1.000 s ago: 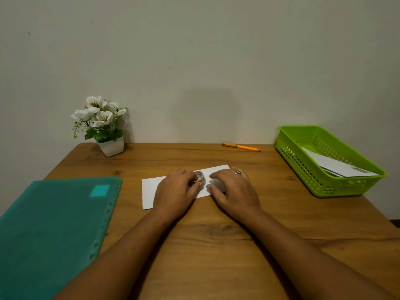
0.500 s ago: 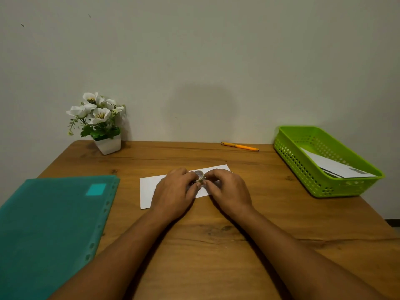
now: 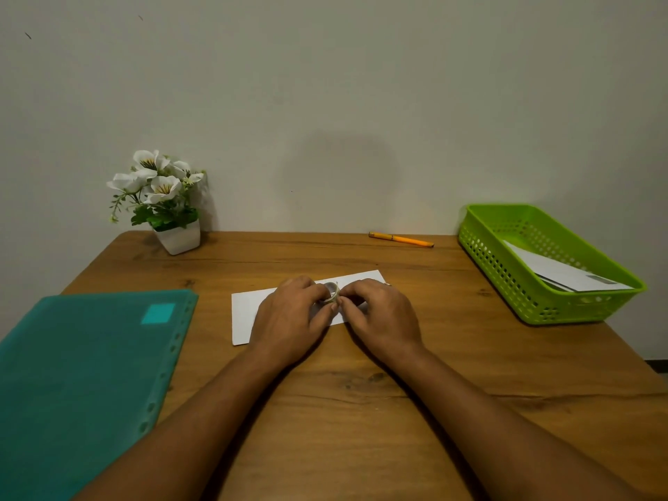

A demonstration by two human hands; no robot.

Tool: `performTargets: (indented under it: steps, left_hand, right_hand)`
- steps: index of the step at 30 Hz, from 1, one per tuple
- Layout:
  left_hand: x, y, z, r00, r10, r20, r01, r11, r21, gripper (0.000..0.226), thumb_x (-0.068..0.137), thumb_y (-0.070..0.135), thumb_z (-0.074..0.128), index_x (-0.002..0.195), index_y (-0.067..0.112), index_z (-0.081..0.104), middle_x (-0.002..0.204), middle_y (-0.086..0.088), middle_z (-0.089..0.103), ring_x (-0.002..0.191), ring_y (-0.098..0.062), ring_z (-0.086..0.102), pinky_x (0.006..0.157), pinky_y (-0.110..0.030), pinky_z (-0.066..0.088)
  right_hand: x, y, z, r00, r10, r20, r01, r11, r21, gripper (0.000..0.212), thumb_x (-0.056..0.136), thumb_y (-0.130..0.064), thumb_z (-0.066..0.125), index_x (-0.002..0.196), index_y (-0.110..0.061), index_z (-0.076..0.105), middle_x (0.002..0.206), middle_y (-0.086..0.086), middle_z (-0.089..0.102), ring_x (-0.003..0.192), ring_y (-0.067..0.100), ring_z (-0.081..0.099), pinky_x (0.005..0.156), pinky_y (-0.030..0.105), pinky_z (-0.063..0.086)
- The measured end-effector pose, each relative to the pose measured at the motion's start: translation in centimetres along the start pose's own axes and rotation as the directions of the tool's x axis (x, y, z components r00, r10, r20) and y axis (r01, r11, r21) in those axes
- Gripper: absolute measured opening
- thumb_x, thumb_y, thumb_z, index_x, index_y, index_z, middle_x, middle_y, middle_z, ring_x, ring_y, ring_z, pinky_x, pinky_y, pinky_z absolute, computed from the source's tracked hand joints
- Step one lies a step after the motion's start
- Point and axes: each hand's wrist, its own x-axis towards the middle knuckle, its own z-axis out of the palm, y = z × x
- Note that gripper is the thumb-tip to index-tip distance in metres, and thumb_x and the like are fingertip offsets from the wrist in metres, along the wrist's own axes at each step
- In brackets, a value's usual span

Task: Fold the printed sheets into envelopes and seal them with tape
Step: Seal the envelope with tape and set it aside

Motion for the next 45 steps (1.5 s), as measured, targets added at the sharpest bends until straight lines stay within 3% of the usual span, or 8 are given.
performTargets:
  steps: [14, 20, 27, 32, 45]
  left_hand:
    - [0.0, 0.0, 0.0, 1.000, 0.008, -0.005, -0.008, 1.000, 0.003, 0.029, 0.096, 0.048, 0.058, 0.108, 0.027, 0.073, 0.101, 0.009, 0.066, 0.092, -0.006, 0.049, 0.066, -0.024, 0.035]
    - [0.0, -0.1, 0.1, 1.000, -0.017, -0.005, 0.017, 1.000, -0.006, 0.028, 0.095, 0.049, 0.060, 0.108, 0.028, 0.073, 0.101, 0.011, 0.065, 0.092, -0.007, 0.051, 0.067, -0.025, 0.042]
    - [0.0, -0.3, 0.2, 0.999, -0.047, -0.006, 0.046, 0.999, -0.016, 0.028, 0.095, 0.046, 0.062, 0.112, 0.026, 0.072, 0.107, 0.010, 0.067, 0.097, -0.007, 0.052, 0.072, -0.028, 0.048]
    - [0.4, -0.8, 0.3, 0.993, -0.114, -0.020, 0.112, 0.992, -0.049, 0.024, 0.094, 0.044, 0.065, 0.110, 0.026, 0.072, 0.111, 0.011, 0.067, 0.098, -0.008, 0.054, 0.071, -0.025, 0.042]
    - [10.3, -4.6, 1.2, 0.986, -0.166, 0.023, 0.161, 0.975, 0.154, 0.026, 0.100, 0.038, 0.058, 0.121, 0.029, 0.070, 0.113, -0.001, 0.068, 0.103, -0.024, 0.059, 0.076, -0.039, 0.055]
  right_hand:
    - [0.0, -0.1, 0.0, 1.000, -0.008, -0.012, 0.008, 1.000, 0.026, 0.006, 0.089, -0.025, 0.065, 0.083, -0.023, 0.064, 0.079, -0.011, 0.063, 0.071, 0.009, 0.056, 0.064, 0.035, 0.050]
    - [0.0, 0.1, -0.1, 0.995, 0.095, -0.042, -0.091, 0.992, 0.085, 0.012, 0.090, -0.022, 0.067, 0.080, -0.025, 0.061, 0.075, -0.012, 0.061, 0.071, 0.006, 0.057, 0.061, 0.029, 0.048]
    - [0.4, 0.4, -0.2, 0.964, 0.262, -0.041, -0.252, 0.953, 0.168, 0.009, 0.091, -0.022, 0.066, 0.084, -0.026, 0.067, 0.077, -0.010, 0.065, 0.073, 0.009, 0.062, 0.065, 0.038, 0.058]
    - [0.7, 0.7, -0.5, 0.928, 0.368, -0.049, -0.336, 0.888, 0.313, 0.013, 0.091, -0.016, 0.067, 0.083, -0.025, 0.068, 0.077, -0.007, 0.067, 0.073, 0.011, 0.063, 0.067, 0.037, 0.059]
    - [0.6, 1.0, 0.0, 0.945, 0.324, -0.045, -0.303, 0.919, 0.250, 0.012, 0.093, -0.021, 0.065, 0.083, -0.026, 0.065, 0.077, -0.009, 0.065, 0.073, 0.012, 0.061, 0.064, 0.038, 0.058]
